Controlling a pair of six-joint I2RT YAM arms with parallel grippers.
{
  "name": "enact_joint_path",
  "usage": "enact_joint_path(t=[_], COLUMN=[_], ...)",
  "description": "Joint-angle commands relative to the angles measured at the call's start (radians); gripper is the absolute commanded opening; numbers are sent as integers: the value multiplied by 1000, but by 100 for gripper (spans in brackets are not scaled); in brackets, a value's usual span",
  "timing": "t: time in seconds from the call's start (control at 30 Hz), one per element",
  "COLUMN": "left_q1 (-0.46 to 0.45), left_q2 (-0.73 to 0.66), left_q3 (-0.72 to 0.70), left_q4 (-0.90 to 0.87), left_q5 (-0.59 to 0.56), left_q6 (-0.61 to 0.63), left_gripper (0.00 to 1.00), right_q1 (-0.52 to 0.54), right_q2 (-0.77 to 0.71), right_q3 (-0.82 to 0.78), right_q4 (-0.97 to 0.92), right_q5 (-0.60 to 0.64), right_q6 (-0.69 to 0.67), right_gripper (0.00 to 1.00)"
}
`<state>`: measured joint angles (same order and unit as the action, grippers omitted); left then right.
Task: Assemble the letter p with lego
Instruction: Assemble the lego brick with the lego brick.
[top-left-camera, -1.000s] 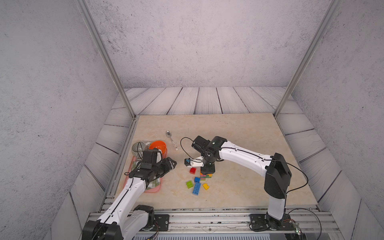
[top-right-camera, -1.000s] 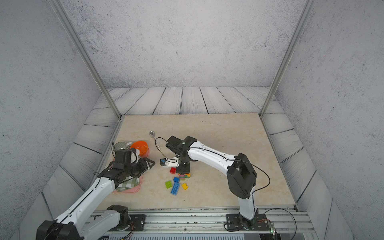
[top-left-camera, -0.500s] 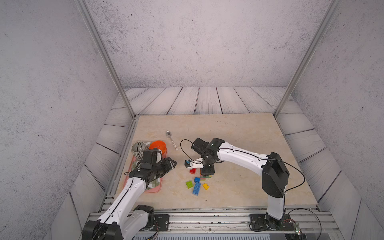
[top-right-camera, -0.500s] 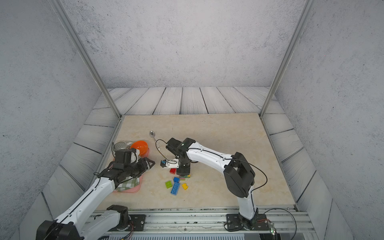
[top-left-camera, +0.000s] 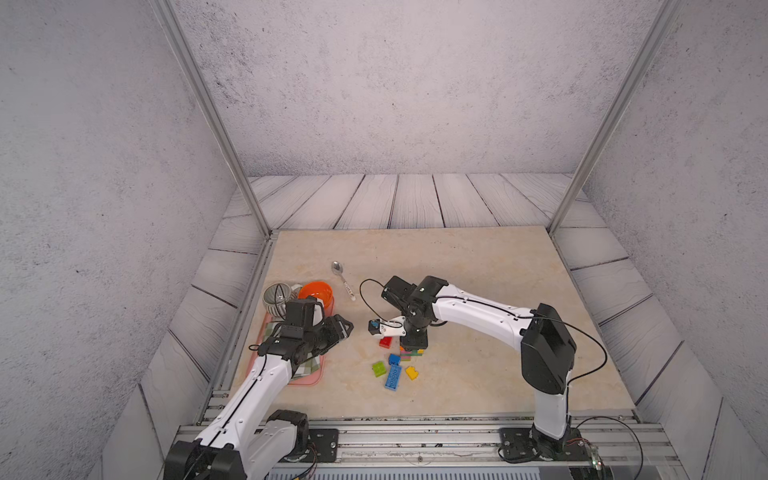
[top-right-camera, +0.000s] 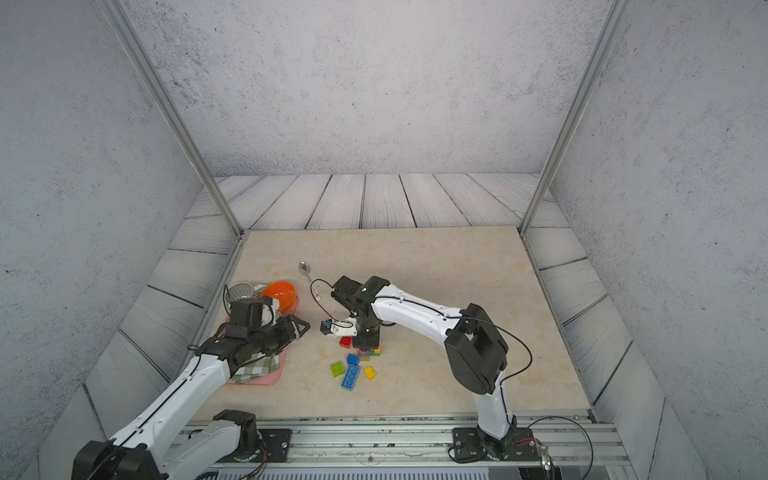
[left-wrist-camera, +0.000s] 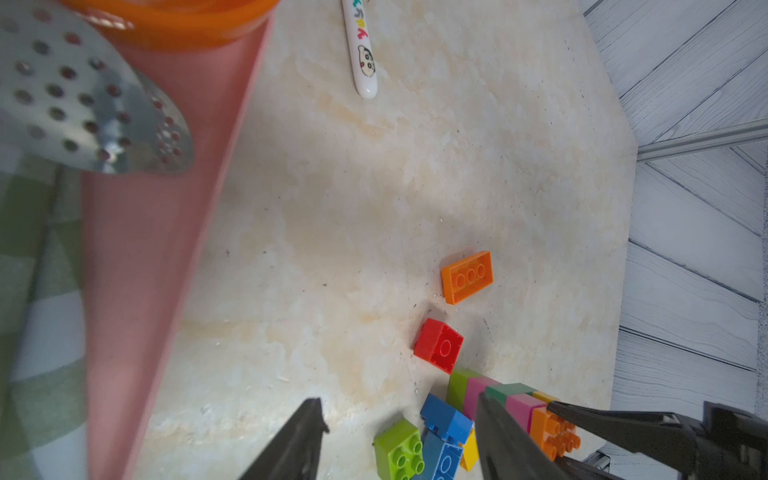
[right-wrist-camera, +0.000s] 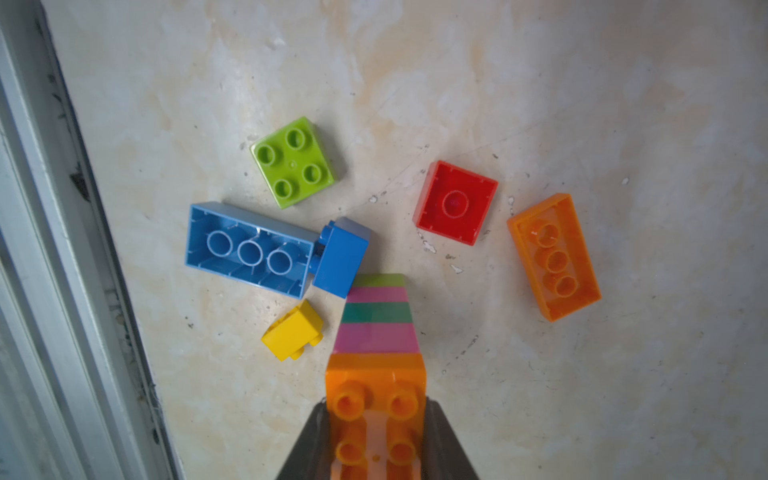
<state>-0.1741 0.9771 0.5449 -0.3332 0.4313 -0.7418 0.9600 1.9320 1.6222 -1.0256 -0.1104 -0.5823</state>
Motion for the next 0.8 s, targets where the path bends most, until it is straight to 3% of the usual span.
enact_joint_path(t=[0.0,0.2,0.57,0.77], left_q1=[10,9,10,9], left_q2=[-5,-8,-6,-3], left_q3=[-8,-7,-10,-8], left_q4=[-7,-9,-6,-7], left_q5=[-3,-3,-6,-5], left_q6=[4,5,5,5], left_gripper=[62,62,62,62], right_q1=[4,4,22,21], right_q2=[31,49,89,50], right_q3=[7,5,-120,-111], right_q4=[-24,-50,-5,-8], right_q5=[-18,-14,19,12], right_q6=[-4,-10,-5,-8], right_gripper=[22,0,0,0])
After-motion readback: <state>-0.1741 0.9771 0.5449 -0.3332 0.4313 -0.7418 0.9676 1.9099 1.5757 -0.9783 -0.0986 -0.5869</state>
